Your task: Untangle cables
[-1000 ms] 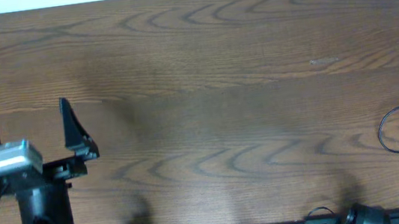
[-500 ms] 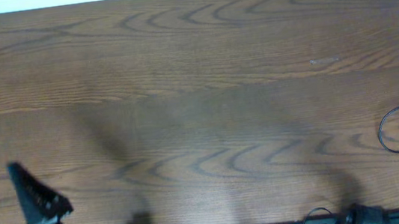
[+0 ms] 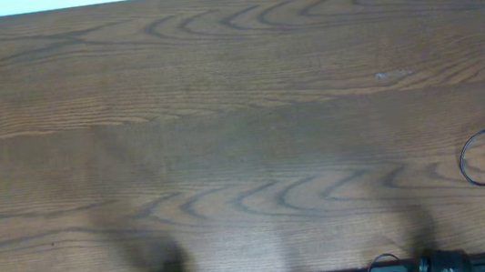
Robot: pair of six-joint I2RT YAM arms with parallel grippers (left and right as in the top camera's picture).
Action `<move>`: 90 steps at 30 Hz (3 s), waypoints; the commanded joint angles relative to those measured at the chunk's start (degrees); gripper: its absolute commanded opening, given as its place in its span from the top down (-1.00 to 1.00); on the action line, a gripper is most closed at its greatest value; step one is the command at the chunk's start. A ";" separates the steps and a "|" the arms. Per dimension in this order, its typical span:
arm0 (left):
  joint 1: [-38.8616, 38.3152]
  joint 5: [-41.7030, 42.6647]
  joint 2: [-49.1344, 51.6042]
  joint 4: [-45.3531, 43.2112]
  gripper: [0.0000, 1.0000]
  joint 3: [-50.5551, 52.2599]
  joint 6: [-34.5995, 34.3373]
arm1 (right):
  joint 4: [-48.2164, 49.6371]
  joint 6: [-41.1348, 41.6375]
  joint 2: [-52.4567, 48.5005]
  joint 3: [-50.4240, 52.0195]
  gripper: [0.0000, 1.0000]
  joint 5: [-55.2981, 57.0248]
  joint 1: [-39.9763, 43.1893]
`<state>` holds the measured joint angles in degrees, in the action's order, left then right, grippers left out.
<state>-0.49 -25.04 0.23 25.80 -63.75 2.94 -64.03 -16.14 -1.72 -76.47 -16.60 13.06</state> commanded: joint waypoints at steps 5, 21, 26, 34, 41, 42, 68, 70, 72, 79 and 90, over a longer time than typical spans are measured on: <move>0.04 -1.18 0.15 5.57 -0.99 0.20 -0.46 | 5.29 -2.89 -0.28 11.02 -0.99 -2.03 -0.02; 0.04 -1.18 0.15 11.30 -1.00 0.20 -0.46 | 34.53 -12.13 -0.33 41.99 -0.99 -25.24 0.98; 0.04 -1.18 0.15 11.28 -0.99 0.17 -0.46 | 42.38 -21.33 -0.33 51.36 -0.99 -26.60 0.98; 0.04 -1.18 0.15 11.04 -0.99 0.17 -0.50 | 42.34 -36.46 -0.33 61.07 -0.99 -22.77 0.87; 0.04 -1.20 0.15 10.27 -0.99 0.17 -0.50 | 37.35 -41.81 -0.33 64.89 -0.98 -5.11 0.87; 0.04 -1.20 0.15 10.27 -0.99 0.17 -0.50 | 37.05 -42.23 -0.33 65.72 -0.99 -5.14 0.87; 0.04 -1.18 0.15 8.48 -0.99 0.20 -0.48 | 37.64 -38.53 -3.54 68.98 -0.98 -4.72 -2.97; 0.04 -1.16 0.15 8.48 -0.99 0.20 -0.48 | 37.64 -38.53 -3.54 68.98 -0.99 -4.72 -4.44; 0.02 -1.16 0.15 8.66 -0.99 0.24 -0.50 | 37.70 -38.53 -3.54 68.98 -0.99 -4.70 -5.29; 0.02 -1.16 0.15 8.96 -0.99 1.07 -0.48 | 37.68 -38.53 -1.01 68.98 -0.99 -4.72 -5.70; 0.04 -1.16 0.15 10.49 -0.99 1.64 -0.48 | 38.25 -38.53 1.44 69.09 -0.98 -4.74 -6.51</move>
<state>-0.49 -25.67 0.25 36.01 -62.39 2.76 -25.74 -55.68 -0.71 -7.73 -21.17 6.90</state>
